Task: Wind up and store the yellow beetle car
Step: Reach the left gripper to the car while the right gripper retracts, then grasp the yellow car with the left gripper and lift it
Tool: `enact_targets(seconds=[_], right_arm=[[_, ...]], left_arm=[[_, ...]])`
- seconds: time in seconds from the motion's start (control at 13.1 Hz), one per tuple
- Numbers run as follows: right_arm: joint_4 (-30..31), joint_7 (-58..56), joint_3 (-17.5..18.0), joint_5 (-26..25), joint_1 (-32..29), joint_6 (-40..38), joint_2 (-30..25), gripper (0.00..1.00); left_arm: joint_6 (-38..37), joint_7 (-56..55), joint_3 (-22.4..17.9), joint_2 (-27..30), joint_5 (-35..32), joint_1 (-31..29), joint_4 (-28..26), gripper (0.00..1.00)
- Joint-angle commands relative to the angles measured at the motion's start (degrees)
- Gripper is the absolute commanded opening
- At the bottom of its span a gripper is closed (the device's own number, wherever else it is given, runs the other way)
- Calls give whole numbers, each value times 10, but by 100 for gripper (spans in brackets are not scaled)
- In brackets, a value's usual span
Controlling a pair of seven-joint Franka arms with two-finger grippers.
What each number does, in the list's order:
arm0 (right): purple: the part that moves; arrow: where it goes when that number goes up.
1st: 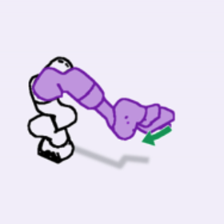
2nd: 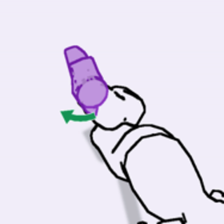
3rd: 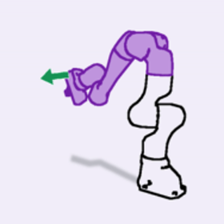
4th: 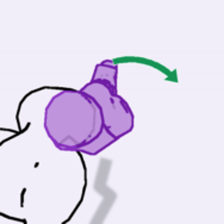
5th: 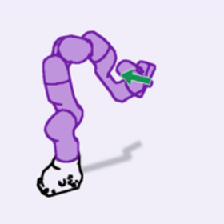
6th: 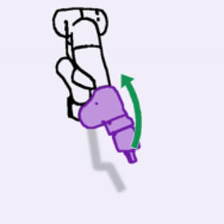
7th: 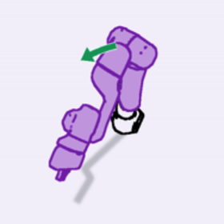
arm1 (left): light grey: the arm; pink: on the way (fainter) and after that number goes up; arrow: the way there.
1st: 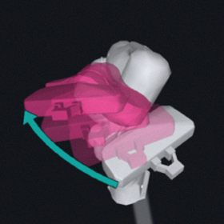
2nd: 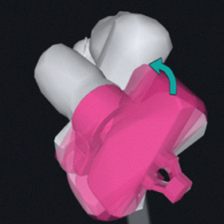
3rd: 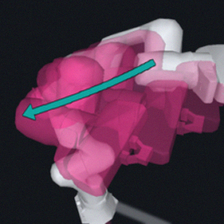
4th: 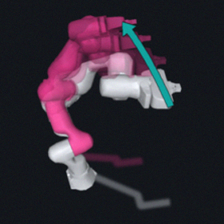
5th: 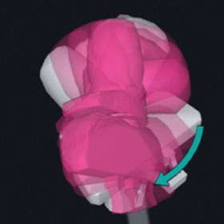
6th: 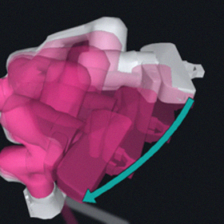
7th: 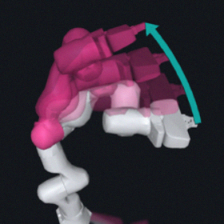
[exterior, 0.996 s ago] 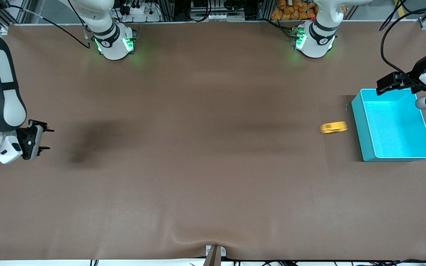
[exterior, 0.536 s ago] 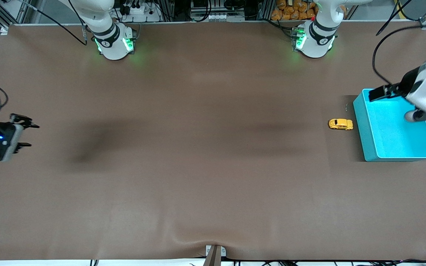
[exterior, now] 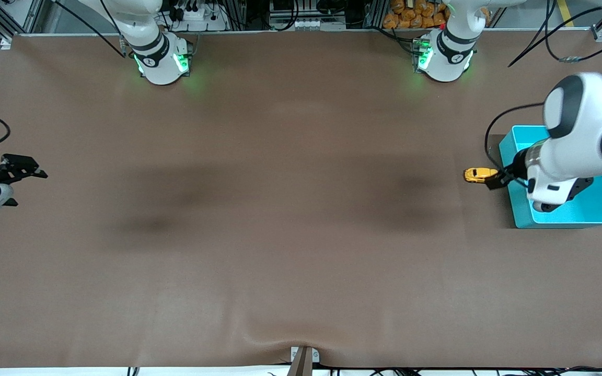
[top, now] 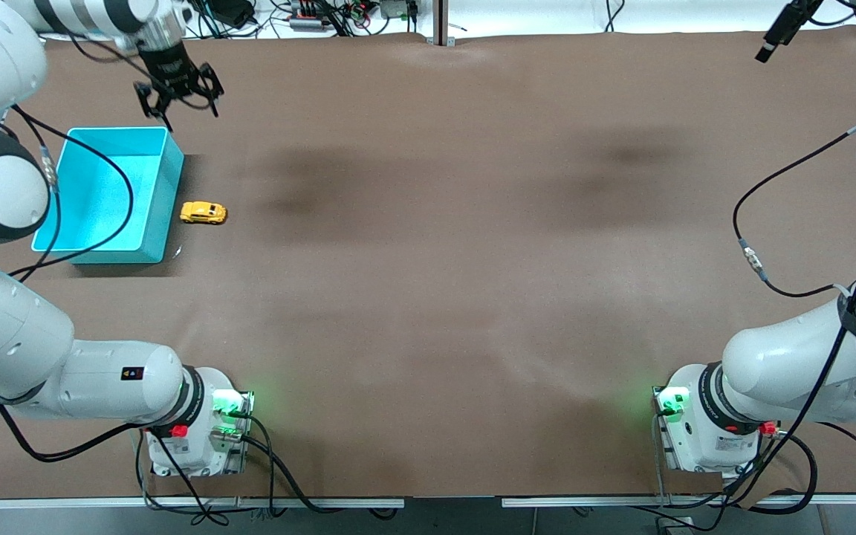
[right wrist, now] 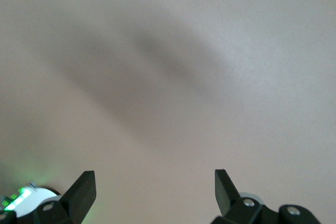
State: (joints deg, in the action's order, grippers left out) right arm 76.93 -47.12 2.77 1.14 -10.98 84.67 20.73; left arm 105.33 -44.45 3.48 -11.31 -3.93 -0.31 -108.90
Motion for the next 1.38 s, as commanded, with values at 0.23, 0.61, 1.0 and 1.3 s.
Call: enact_targets(seconds=[0.23, 0.61, 1.0, 1.3], right_arm=[[-32, 199, -4, -1, 39, -75, -24, 100], [-34, 330, -5, 20, 40, -56, -74, 100], [27, 372, -5, 20, 40, -23, -141, 100], [148, 379, -5, 20, 41, 59, -226, 100]], left_arm=[[123, -193, 3, -12, -16, -50, -111, 100], [224, -291, 3, -34, -11, -76, -174, 100], [281, -347, 2, -49, -11, -78, -208, 100], [324, -347, 2, -57, -11, -78, -236, 100]])
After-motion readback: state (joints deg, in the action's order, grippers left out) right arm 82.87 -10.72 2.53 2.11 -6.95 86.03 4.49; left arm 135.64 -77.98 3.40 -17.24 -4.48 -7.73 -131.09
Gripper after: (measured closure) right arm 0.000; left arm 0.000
